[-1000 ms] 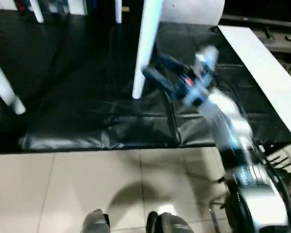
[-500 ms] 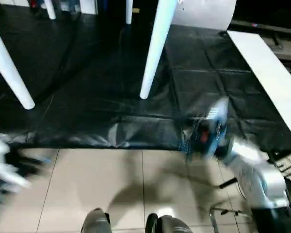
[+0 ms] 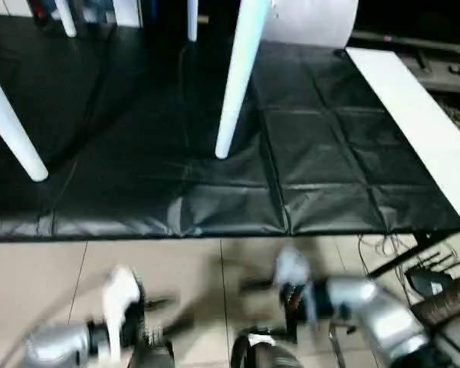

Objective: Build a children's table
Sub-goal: Flip table

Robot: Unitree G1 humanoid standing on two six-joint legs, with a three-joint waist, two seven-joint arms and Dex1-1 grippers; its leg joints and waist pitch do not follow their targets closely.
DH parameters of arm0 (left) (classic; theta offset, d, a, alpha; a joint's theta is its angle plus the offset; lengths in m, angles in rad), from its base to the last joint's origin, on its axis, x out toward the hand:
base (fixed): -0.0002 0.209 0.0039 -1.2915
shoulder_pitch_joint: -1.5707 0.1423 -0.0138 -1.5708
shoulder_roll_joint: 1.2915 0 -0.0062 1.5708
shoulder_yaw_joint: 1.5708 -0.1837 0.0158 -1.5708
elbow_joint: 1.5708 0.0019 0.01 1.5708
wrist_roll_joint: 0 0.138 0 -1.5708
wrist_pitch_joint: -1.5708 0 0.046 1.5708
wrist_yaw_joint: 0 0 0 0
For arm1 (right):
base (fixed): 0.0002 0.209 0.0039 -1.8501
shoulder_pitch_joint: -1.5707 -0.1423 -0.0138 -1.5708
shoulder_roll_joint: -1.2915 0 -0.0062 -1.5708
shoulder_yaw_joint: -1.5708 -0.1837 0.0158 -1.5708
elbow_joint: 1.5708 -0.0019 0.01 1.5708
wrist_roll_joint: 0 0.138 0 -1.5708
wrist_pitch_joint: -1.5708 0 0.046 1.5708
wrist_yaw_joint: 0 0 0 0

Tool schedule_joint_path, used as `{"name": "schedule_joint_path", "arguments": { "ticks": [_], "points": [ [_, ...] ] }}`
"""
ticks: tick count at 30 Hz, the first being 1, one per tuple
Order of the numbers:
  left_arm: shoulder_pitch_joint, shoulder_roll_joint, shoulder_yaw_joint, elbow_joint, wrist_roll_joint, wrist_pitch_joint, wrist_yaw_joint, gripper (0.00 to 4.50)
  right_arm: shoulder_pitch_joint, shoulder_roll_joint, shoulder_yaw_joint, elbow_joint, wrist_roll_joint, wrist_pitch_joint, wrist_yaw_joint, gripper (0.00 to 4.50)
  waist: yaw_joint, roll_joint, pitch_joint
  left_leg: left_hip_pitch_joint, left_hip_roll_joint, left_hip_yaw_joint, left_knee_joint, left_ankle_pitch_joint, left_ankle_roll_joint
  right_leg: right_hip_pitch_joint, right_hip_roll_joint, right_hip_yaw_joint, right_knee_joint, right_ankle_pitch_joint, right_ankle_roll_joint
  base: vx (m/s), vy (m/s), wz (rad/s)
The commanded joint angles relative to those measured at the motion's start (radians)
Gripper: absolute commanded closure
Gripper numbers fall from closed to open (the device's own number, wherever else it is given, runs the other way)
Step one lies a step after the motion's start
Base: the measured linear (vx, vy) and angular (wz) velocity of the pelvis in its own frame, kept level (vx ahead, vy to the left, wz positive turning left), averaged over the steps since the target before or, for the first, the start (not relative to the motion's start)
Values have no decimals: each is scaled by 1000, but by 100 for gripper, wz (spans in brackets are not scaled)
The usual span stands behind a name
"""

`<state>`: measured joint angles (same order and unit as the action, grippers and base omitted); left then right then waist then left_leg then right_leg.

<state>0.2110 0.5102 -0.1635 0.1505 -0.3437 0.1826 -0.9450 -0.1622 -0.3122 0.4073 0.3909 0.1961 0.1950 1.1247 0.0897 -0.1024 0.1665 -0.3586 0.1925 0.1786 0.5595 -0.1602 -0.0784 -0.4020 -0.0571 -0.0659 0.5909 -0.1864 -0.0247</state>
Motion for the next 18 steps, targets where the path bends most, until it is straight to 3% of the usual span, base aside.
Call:
{"name": "schedule_joint_path", "arguments": {
  "ticks": [1, 2, 3, 4, 5, 6, 7, 8, 9, 10, 11, 13, 14, 16, 17, 18],
  "points": [
    [-46, -54, -19, 123, 62, 6, 82, 158, -19, 50, -46, 129, -25, -23, -135, 0, -3, 26, -45, 21, 48, -24, -77, -376, 1, 18, -97, 69, -87, -395, -169, 0, 0, 0],
    [-63, -69, -20, 161, 80, 2, 108, 158, -24, 66, -57, 165, -32, -26, -178, 0, -3, 28, -44, 22, 52, -26, -79, -377, -3, 19, -101, 71, -87, -408, -170, 0, 0, 0],
    [-118, -114, -24, 291, 151, -25, 215, 158, -40, 116, -94, 285, -40, -18, -299, 0, 0, 45, -42, 20, 51, -30, -80, -385, -9, 22, -103, 70, -85, -413, -171, 0, 0, 0],
    [-124, -119, -24, 303, 156, -24, 225, 158, -41, 121, -99, 297, -40, -18, -313, 0, 1, 43, -47, 28, 49, -30, -77, -385, -18, 24, -103, 69, -88, -422, -169, 0, 0, 0],
    [-153, -141, -26, 365, 179, -22, 274, 158, -49, 144, -120, 358, -39, -21, -379, 0, 2, 46, -52, 24, 51, -30, -76, -374, -19, 29, -107, 71, -86, -407, -171, 0, 0, 0],
    [-210, -187, -19, 490, 194, -22, 374, 158, -54, 179, -171, 473, -21, -28, -500, 0, -2, 63, -51, 19, 49, -29, -76, -361, -23, 30, -101, 69, -83, -357, -182, 0, 0, 0],
    [-217, -192, -17, 505, 194, -23, 385, 158, -55, 183, -177, 485, -18, -27, -515, 0, -3, 61, -47, 22, 47, -26, -76, -365, -22, 25, -99, 70, -86, -358, -185, 0, 0, 0],
    [-255, -221, 8, 592, 175, -11, 445, 158, -55, 200, -206, 554, -3, -27, -599, 0, 1, 64, -56, 21, 47, -29, -72, -350, -20, 35, -104, 70, -77, -332, -201, 0, 0, 0],
    [-255, -221, 8, 592, 175, -11, 445, 158, -55, 200, -206, 554, -3, -27, -599, 0, -3, 59, -56, 15, 44, -26, -71, -322, -14, 38, -102, 71, -76, -306, -207, 0, 0, 0],
    [-311, -266, 61, 725, 148, -2, 555, 158, -50, 224, -255, 654, 16, -43, -720, 0, -2, 85, -60, 12, 44, -23, -65, -289, -4, 36, -97, 70, -69, -235, -226, 0, 0, 0],
    [-326, -279, 88, 764, 131, 4, 585, 158, -48, 233, -273, 685, 23, -46, -757, 0, -5, 76, -63, 10, 42, -21, -64, -277, 1, 41, -95, 68, -70, -215, -231, 0, 0, 0],
    [-343, -305, 114, 837, 139, 5, 636, 158, -60, 258, -298, 750, 13, -13, -875, 0, -8, 76, -66, 2, 39, -21, -61, -232, 15, 49, -96, 67, -63, -165, -247, 0, 0, 0],
    [-345, -309, 114, 853, 149, 0, 651, 158, -65, 265, -295, 769, 2, 2, -910, 0, -12, 84, -61, 1, 39, -21, -64, -229, 22, 45, -93, 64, -66, -174, -243, 0, 0, 0],
    [-350, -316, 97, 891, 199, -7, 714, 158, -60, 287, -323, 817, 13, 54, -975, 0, -20, 92, -53, 7, 44, -23, -69, -297, 22, 39, -94, 63, -77, -272, -221, 0, 0, 0],
    [-366, -316, 50, 932, 250, 19, 731, 158, -50, 292, -335, 833, 8, 28, -996, 0, -21, 97, -53, 7, 44, -24, -70, -317, 20, 38, -97, 63, -82, -302, -207, 0, 0, 0],
    [-376, -317, 25, 956, 277, 33, 740, 158, -45, 294, -340, 842, 4, 11, -1006, 0, -19, 96, -49, 16, 47, -26, -72, -350, 14, 31, -100, 65, -90, -362, -185, 0, 0, 0]
  ]
}}
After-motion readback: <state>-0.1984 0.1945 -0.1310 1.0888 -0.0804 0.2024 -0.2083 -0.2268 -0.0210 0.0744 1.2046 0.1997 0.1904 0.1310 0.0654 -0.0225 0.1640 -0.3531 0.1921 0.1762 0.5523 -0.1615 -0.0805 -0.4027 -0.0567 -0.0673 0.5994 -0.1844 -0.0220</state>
